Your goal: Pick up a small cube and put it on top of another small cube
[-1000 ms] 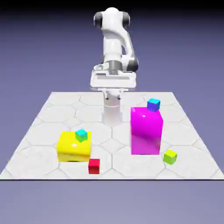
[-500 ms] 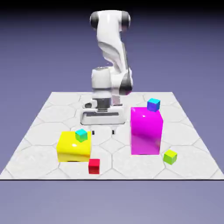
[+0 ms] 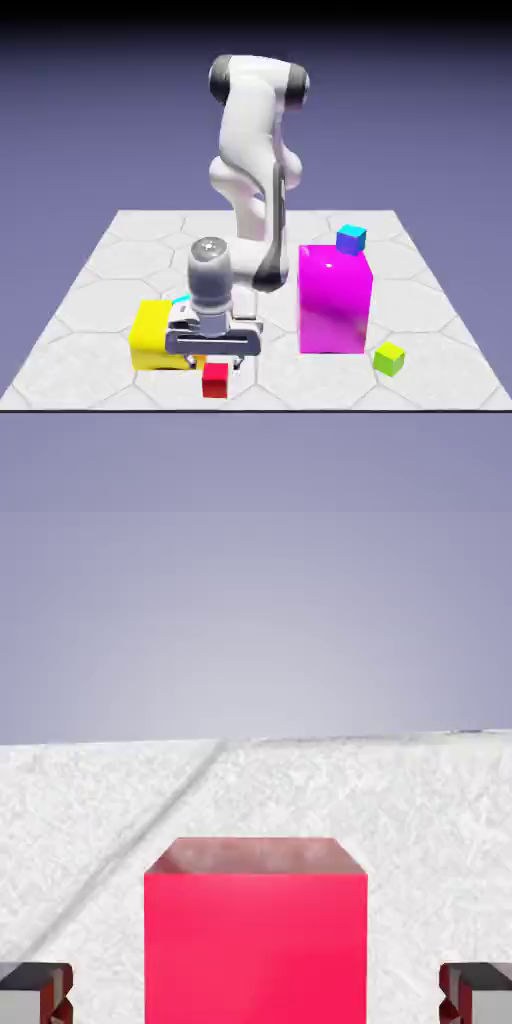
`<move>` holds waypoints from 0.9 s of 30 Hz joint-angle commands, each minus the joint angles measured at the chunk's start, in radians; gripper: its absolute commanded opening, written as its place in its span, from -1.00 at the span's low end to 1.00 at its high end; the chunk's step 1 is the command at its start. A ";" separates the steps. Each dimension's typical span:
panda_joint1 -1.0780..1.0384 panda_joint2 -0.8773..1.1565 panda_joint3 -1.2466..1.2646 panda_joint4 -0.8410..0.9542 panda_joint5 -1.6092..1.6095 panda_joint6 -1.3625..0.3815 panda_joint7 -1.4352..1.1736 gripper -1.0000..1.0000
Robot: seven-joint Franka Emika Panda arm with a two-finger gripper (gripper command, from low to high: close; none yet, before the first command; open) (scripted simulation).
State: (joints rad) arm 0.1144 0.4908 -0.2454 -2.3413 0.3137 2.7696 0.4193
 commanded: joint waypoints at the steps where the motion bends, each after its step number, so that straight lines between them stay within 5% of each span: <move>1: 0.000 0.000 0.000 0.000 0.000 0.000 0.000 -1.00; 7: 0.085 -0.181 -0.108 -0.034 -0.106 -0.145 0.077 -1.00; 22: 0.342 -0.281 0.432 0.025 -0.409 -0.277 -0.164 -1.00; 27: 0.368 -0.136 0.395 0.026 -0.461 -0.135 -0.126 -1.00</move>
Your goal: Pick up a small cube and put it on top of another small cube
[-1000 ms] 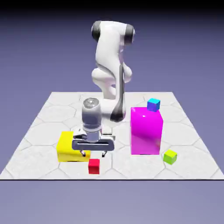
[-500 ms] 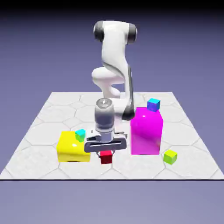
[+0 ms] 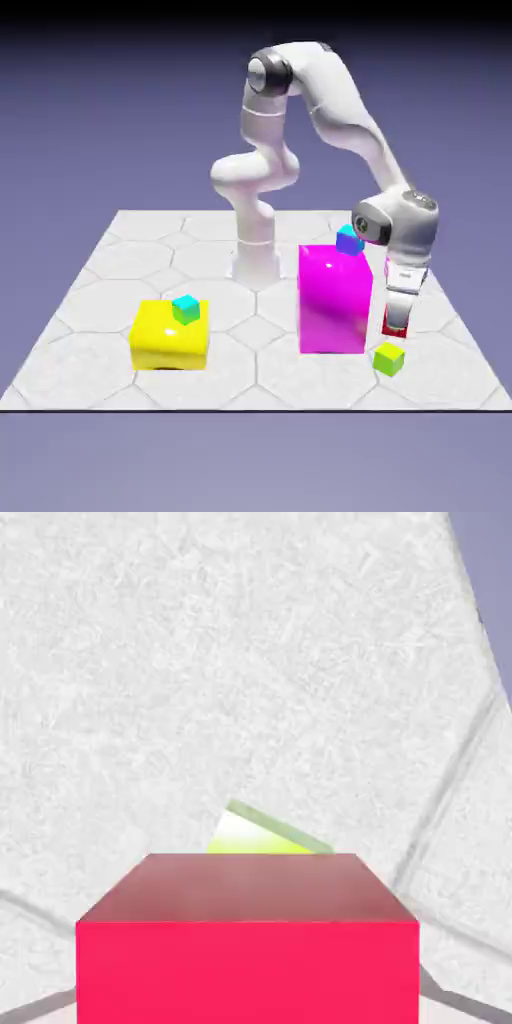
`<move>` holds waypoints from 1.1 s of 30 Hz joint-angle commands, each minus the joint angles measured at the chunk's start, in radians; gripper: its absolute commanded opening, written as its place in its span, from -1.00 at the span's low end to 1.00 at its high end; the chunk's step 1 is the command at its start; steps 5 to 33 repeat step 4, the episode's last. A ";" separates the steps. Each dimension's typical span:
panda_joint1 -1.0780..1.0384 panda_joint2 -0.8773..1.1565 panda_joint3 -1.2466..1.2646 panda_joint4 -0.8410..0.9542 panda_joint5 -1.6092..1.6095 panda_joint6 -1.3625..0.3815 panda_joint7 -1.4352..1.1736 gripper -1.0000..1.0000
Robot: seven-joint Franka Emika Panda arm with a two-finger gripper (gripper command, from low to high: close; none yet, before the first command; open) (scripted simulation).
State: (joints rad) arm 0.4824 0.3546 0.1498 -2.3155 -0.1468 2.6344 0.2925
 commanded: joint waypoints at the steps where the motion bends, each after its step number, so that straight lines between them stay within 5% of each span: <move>1: 0.003 0.016 -0.004 0.000 -0.006 0.016 0.005 -1.00; 2: 0.003 0.016 -0.004 0.000 -0.007 0.016 0.005 1.00; 33: -0.003 -0.020 0.005 0.000 0.006 -0.019 -0.005 1.00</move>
